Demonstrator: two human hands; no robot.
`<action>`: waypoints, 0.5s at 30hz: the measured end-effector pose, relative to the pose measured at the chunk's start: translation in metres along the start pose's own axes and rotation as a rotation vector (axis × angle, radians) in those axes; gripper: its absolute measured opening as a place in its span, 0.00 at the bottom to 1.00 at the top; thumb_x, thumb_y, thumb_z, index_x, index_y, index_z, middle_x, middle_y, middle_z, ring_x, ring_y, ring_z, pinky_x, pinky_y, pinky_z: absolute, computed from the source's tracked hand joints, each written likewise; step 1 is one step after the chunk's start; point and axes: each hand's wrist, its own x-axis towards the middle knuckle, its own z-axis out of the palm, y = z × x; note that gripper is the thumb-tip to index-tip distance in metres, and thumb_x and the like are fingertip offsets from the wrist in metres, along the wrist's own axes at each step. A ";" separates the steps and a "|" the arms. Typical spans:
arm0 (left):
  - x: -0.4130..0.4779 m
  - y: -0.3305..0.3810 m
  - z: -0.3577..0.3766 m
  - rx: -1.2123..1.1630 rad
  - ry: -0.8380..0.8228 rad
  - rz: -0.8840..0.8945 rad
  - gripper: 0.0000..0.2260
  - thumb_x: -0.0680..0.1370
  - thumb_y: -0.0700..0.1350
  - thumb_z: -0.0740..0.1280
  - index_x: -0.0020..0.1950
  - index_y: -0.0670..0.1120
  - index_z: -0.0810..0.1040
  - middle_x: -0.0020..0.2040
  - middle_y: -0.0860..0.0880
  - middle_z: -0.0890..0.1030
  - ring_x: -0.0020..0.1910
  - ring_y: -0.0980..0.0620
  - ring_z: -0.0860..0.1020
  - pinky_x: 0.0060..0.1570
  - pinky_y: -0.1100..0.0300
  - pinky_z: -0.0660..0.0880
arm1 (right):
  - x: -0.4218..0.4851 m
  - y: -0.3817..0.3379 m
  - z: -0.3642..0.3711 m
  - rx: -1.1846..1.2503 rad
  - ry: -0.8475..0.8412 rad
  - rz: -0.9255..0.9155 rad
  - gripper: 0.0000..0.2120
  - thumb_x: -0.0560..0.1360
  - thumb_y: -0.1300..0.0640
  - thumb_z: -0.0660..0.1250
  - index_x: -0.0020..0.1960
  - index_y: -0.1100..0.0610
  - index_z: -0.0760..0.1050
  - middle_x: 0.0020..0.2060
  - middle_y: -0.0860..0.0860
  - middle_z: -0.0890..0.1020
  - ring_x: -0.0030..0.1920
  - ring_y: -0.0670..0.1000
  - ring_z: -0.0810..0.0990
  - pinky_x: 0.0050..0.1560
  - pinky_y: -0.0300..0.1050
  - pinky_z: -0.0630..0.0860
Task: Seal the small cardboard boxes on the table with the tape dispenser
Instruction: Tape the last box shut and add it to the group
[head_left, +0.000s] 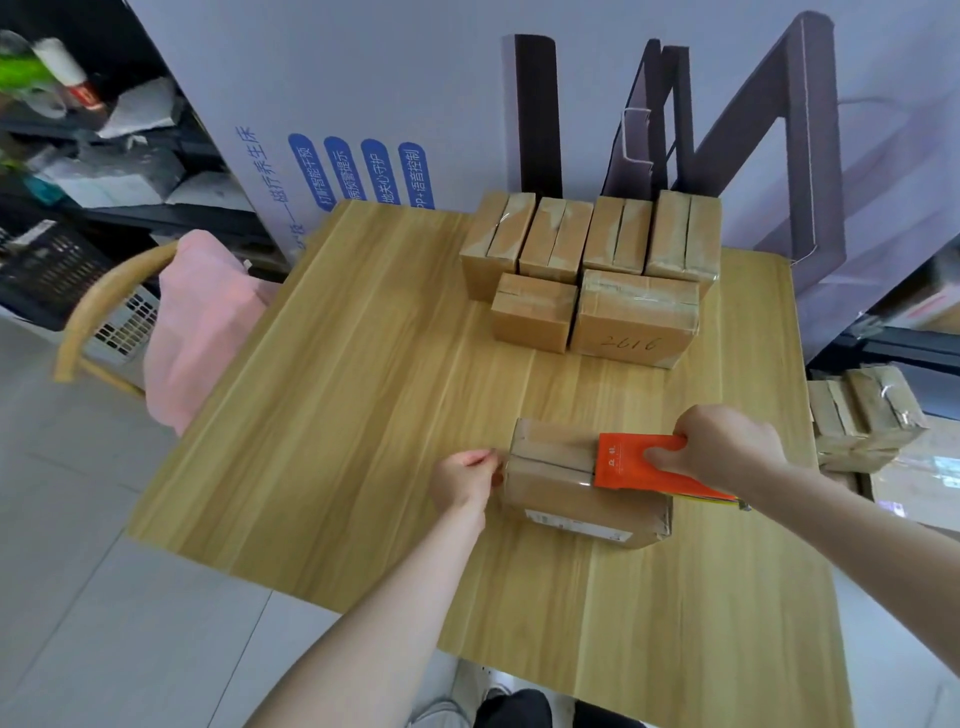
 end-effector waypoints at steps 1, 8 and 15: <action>-0.001 -0.001 0.002 0.035 -0.005 0.012 0.01 0.73 0.45 0.74 0.42 0.51 0.83 0.41 0.52 0.84 0.39 0.54 0.82 0.39 0.61 0.78 | 0.000 -0.001 0.000 -0.006 0.003 0.000 0.21 0.68 0.32 0.63 0.37 0.50 0.76 0.31 0.45 0.77 0.32 0.46 0.75 0.27 0.40 0.63; -0.002 0.005 0.006 0.662 -0.035 0.215 0.10 0.79 0.52 0.61 0.47 0.53 0.83 0.42 0.54 0.83 0.42 0.48 0.80 0.37 0.59 0.71 | -0.002 -0.005 -0.002 -0.008 0.018 0.003 0.21 0.69 0.33 0.63 0.36 0.51 0.75 0.30 0.45 0.77 0.30 0.46 0.75 0.27 0.39 0.64; -0.024 0.007 0.018 0.312 -0.083 0.312 0.18 0.83 0.52 0.55 0.58 0.42 0.78 0.50 0.51 0.82 0.55 0.46 0.79 0.49 0.58 0.73 | -0.004 -0.006 0.000 -0.005 0.021 0.016 0.21 0.69 0.33 0.63 0.37 0.51 0.75 0.31 0.45 0.77 0.32 0.46 0.75 0.27 0.39 0.66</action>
